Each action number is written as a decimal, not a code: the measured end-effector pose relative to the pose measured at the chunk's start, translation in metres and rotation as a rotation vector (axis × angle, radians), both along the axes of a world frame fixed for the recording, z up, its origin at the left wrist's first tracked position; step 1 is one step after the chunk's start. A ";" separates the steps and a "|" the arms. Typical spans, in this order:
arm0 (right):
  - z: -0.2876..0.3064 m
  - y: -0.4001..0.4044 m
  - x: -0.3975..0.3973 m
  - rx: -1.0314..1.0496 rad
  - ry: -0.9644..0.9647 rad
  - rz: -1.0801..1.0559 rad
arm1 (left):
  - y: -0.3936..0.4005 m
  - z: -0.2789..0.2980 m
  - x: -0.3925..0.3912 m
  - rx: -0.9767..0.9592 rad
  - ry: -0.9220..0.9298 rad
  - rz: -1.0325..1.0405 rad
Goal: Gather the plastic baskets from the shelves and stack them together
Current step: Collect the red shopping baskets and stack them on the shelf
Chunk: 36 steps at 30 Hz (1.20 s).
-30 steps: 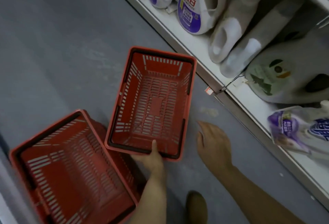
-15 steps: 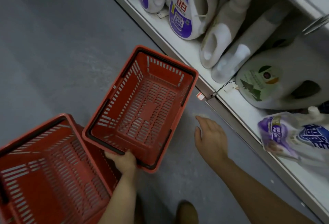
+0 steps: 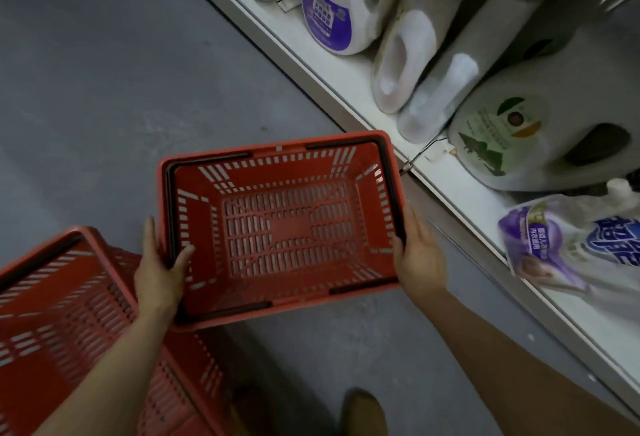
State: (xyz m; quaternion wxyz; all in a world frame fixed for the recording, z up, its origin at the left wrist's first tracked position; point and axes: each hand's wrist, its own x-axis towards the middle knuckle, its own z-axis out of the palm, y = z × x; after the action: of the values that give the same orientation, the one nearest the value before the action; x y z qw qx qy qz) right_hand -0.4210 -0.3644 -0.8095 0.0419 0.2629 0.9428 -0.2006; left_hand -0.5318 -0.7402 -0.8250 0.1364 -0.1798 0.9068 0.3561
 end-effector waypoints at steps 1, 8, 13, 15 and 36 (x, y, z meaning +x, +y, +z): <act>-0.007 0.001 0.005 -0.062 -0.037 -0.019 | -0.001 0.000 0.008 -0.020 0.036 -0.047; -0.015 0.005 0.002 -0.148 0.007 -0.036 | -0.008 -0.012 0.012 -0.133 0.146 -0.180; 0.016 0.006 0.021 -0.130 0.070 -0.110 | -0.006 0.024 0.011 -0.102 0.217 -0.236; 0.043 0.009 0.031 -0.139 0.097 -0.134 | -0.003 0.053 0.014 -0.098 0.232 -0.231; 0.411 -0.014 0.187 -0.094 0.301 -0.381 | 0.011 0.410 0.082 0.072 0.309 -0.403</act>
State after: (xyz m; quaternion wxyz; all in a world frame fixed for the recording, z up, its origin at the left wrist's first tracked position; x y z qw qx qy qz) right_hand -0.2335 -0.3787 -0.3989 -0.1253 0.4007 0.8616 -0.2853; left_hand -0.4495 -0.7294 -0.4148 0.0710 0.0661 0.9211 0.3771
